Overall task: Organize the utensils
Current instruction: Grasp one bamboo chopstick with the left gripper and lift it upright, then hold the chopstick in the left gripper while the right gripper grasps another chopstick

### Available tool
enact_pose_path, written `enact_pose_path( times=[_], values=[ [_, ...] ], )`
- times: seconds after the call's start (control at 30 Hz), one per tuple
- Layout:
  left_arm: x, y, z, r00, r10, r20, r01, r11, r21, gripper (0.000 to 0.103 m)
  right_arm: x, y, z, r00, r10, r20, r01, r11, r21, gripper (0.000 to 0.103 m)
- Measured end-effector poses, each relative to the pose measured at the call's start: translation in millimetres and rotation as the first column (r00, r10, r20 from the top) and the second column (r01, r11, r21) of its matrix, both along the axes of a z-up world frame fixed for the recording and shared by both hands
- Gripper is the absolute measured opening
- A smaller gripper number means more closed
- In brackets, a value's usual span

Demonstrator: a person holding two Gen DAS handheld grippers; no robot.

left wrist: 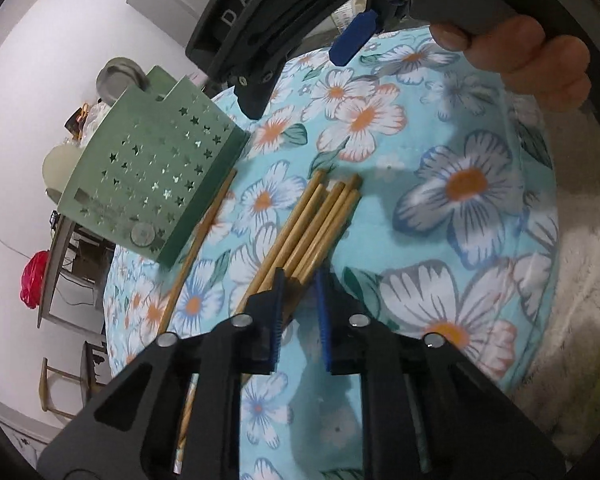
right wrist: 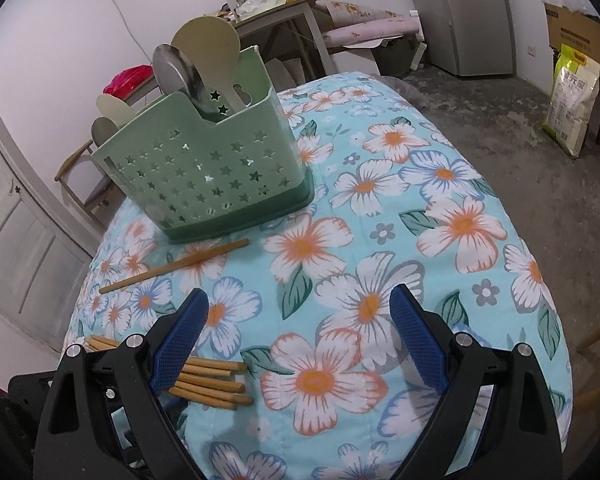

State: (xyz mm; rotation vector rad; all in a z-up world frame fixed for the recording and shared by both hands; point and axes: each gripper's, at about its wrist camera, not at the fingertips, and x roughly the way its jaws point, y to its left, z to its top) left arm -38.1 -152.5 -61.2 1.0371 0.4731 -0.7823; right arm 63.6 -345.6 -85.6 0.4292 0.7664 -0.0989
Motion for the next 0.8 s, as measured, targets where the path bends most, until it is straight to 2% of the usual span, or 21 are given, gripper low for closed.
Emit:
enact_pose_path(
  times=[0.2, 0.27, 0.4, 0.5, 0.6, 0.67, 0.7, 0.73, 0.77, 0.8],
  values=[
    [-0.9, -6.7, 5.5, 1.000, 0.007, 0.002, -0.007, 1.000, -0.002, 0.007, -0.7, -2.4, -0.5, 1.000, 0.001, -0.003, -0.001, 1.000, 0.013, 0.089],
    [2.6, -2.1, 12.2, 0.999, 0.028, -0.019, -0.028, 0.999, -0.019, 0.004, -0.6, -2.6, -0.4, 1.000, 0.001, -0.002, -0.001, 1.000, 0.018, 0.089],
    [18.0, 9.9, 26.2, 0.988, 0.098, -0.123, -0.109, 0.990, -0.084, 0.004, -0.2, -1.7, 1.3, 1.000, 0.013, 0.000, -0.013, 0.999, 0.041, 0.087],
    [38.6, 19.6, 36.8, 0.961, 0.167, -0.222, -0.202, 0.968, -0.149, 0.004, -1.6, 0.6, 3.4, 0.999, 0.033, 0.001, -0.033, 0.996, 0.077, 0.083],
    [64.4, 39.4, 46.0, 0.898, 0.242, -0.367, -0.339, 0.913, -0.228, 0.004, -5.6, 5.2, 3.6, 0.997, 0.076, -0.009, -0.073, 0.985, 0.159, 0.077],
    [85.2, 59.5, 49.3, 0.829, 0.289, -0.478, -0.452, 0.850, -0.271, 0.004, -9.9, 12.2, 0.1, 0.992, 0.122, -0.028, -0.112, 0.964, 0.240, 0.073],
    [94.3, 72.0, 49.9, 0.785, 0.306, -0.538, -0.513, 0.809, -0.288, 0.004, -12.6, 18.2, -3.3, 0.987, 0.153, -0.039, -0.136, 0.949, 0.285, 0.070],
    [100.8, 78.1, 49.1, 0.761, 0.314, -0.568, -0.544, 0.786, -0.294, 0.004, -14.4, 23.3, -6.1, 0.984, 0.173, -0.049, -0.150, 0.939, 0.311, 0.069],
    [107.6, 88.8, 47.6, 0.725, 0.325, -0.608, -0.588, 0.751, -0.300, 0.004, -17.6, 33.0, -11.2, 0.976, 0.204, -0.071, -0.168, 0.925, 0.342, 0.067],
    [111.7, 91.2, 46.2, 0.709, 0.330, -0.623, -0.607, 0.736, -0.301, 0.004, -19.0, 38.3, -14.4, 0.973, 0.216, -0.084, -0.174, 0.919, 0.354, 0.065]
  ],
)
